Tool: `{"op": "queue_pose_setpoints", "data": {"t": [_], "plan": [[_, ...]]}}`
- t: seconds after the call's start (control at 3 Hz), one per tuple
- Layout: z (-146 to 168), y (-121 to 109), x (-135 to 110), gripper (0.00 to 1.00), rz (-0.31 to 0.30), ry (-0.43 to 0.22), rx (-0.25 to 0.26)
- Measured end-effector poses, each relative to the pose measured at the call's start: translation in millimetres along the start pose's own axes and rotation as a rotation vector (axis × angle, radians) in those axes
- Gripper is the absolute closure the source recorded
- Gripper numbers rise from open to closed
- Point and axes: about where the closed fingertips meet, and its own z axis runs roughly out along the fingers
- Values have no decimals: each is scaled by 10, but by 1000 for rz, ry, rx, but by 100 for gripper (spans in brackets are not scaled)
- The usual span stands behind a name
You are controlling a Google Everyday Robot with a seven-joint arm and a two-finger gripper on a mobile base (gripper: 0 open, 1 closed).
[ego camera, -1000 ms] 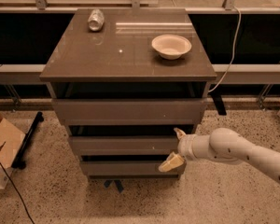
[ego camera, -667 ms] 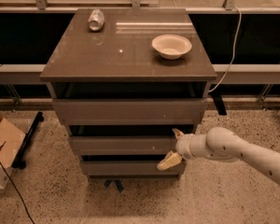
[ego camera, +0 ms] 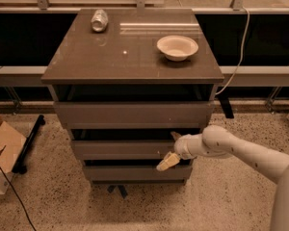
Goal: Open middle drawer
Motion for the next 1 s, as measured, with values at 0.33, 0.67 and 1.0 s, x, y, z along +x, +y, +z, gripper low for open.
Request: {"op": "queue_pose_setpoints", "data": {"t": [0.33, 0.67, 1.0], "plan": [[210, -175, 45, 2, -19, 35, -48], [260, -153, 116, 24, -45, 80, -115], [54, 75, 268, 48, -97, 182, -214]]}}
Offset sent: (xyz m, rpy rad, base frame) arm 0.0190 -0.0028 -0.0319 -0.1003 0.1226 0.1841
